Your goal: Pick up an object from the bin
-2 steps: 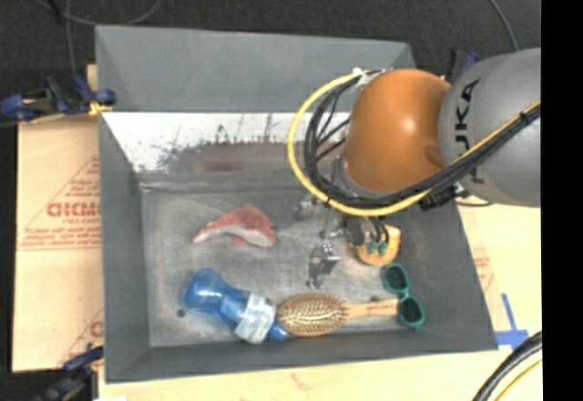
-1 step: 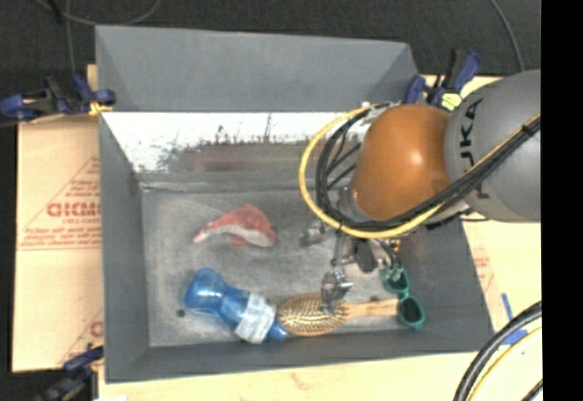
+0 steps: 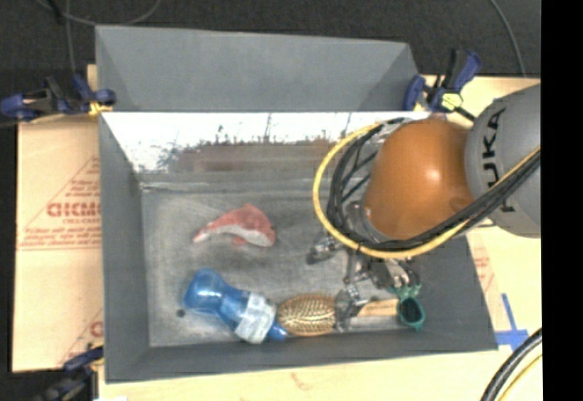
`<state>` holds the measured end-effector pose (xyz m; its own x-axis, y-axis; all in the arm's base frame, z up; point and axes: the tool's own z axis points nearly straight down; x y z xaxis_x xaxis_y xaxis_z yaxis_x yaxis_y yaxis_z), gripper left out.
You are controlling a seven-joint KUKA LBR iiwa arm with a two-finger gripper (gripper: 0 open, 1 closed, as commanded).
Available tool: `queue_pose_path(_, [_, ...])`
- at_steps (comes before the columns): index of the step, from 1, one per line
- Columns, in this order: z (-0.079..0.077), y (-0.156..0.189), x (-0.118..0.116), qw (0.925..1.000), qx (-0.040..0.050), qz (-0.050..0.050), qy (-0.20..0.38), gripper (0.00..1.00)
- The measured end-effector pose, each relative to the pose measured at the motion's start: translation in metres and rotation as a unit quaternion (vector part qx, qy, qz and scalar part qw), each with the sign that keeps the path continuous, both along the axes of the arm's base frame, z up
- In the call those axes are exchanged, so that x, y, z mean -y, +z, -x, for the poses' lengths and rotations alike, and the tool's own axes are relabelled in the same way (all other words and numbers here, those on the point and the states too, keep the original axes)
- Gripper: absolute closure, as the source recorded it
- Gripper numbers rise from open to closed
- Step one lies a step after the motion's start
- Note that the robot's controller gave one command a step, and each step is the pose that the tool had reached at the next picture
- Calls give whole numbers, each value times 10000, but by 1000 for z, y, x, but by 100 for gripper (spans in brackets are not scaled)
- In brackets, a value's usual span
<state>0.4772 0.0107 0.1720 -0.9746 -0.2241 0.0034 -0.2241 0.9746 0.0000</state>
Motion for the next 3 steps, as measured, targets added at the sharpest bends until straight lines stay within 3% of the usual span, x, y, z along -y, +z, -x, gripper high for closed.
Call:
queue_pose_path(1, [-18, -95, 31, 9952, -3, -2, 974, 100])
queue_pose_path(2, [-18, -95, 31, 9953, -3, -4, 971, 100])
queue_pose_path(3, [-13, 85, 31, 9972, 69, 6, 739, 100])
